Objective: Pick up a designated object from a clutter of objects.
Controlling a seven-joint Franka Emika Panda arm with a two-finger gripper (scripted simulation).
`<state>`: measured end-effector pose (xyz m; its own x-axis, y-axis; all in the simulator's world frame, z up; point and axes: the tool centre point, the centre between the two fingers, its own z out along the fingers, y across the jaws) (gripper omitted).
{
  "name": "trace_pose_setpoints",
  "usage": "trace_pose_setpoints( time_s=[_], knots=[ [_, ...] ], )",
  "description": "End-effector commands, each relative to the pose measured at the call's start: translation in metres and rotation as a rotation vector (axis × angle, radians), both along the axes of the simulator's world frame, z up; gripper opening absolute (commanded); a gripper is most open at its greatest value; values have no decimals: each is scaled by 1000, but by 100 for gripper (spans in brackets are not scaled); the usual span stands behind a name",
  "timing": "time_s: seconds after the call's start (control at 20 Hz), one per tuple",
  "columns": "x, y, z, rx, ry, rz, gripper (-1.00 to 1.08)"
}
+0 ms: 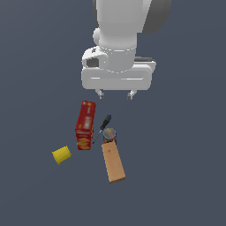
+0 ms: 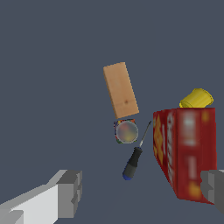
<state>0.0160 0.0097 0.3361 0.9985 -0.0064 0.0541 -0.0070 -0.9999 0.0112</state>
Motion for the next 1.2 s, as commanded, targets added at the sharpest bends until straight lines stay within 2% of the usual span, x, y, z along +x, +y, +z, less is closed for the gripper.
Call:
trace_pose_setpoints(
  time_s=[0.0,0.3,0.6,1.15],
  knots=[
    [0,1,3,3,-6,-7,100],
    [4,-4,-1,-1,-2,8,100],
    [17,-19,-14,-12,4,55,100],
    [58,-80,-67,-36,29,224,100]
  ],
)
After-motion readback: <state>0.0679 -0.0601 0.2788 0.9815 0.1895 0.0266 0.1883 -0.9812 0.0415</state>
